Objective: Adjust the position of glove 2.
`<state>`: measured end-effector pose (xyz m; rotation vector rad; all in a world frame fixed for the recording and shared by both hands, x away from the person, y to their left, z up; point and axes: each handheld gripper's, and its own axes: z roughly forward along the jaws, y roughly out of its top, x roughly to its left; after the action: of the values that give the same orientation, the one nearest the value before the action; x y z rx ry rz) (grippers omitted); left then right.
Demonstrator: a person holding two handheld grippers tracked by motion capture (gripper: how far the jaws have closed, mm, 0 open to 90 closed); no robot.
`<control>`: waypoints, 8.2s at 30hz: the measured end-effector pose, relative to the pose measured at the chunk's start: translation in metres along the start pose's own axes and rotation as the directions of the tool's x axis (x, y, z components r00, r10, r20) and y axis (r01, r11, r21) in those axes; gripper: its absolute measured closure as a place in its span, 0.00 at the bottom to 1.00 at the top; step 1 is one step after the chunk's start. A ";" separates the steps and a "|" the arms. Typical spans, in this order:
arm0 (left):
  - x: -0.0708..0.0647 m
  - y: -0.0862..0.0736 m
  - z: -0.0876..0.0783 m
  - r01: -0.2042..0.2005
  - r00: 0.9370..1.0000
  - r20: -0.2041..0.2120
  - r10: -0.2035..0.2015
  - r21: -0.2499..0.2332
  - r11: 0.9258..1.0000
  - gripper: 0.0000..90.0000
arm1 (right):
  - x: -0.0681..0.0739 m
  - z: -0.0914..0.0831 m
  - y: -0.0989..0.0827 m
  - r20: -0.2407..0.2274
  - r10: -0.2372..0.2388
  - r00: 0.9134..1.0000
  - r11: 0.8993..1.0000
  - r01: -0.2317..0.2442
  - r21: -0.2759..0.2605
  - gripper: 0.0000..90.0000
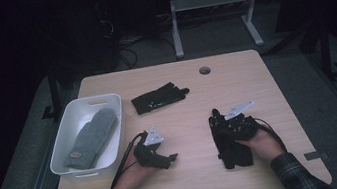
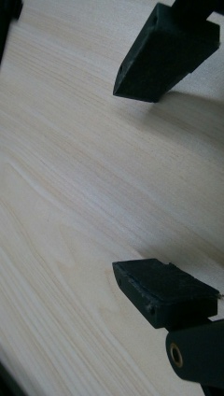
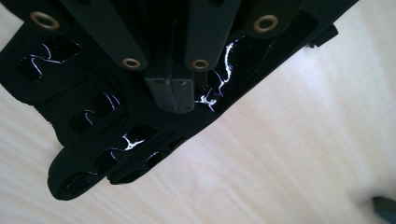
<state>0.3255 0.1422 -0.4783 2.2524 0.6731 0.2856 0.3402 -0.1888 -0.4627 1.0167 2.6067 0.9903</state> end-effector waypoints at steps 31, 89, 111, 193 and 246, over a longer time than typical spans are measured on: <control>0.014 0.013 -0.008 0.033 0.999 -0.040 -0.032 0.020 0.999 0.63 | -0.040 -0.042 -0.053 0.158 0.162 0.974 0.982 -0.143 -0.125 0.25; 0.107 0.074 0.060 0.251 0.961 -0.125 -0.247 0.016 0.968 1.00 | -0.056 -0.039 -0.072 0.221 0.199 0.955 0.975 -0.170 -0.143 0.15; 0.019 0.064 0.048 0.195 0.980 -0.039 -0.193 0.036 0.980 1.00 | -0.055 -0.039 -0.072 0.219 0.197 0.956 0.975 -0.168 -0.143 0.15; 0.022 0.045 0.017 0.120 0.992 0.010 -0.122 0.114 0.986 0.64 | -0.012 -0.057 -0.071 -0.009 0.084 0.996 0.995 -0.084 -0.051 1.00; 0.013 0.084 -0.007 0.214 0.951 0.235 -0.201 -0.034 0.976 0.98 | 0.009 -0.030 -0.045 -0.125 0.010 0.992 0.999 -0.014 -0.029 1.00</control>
<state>0.3657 0.1048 -0.4126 2.0957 0.7586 -0.0585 0.2979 -0.2225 -0.4680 0.9957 2.6788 1.1260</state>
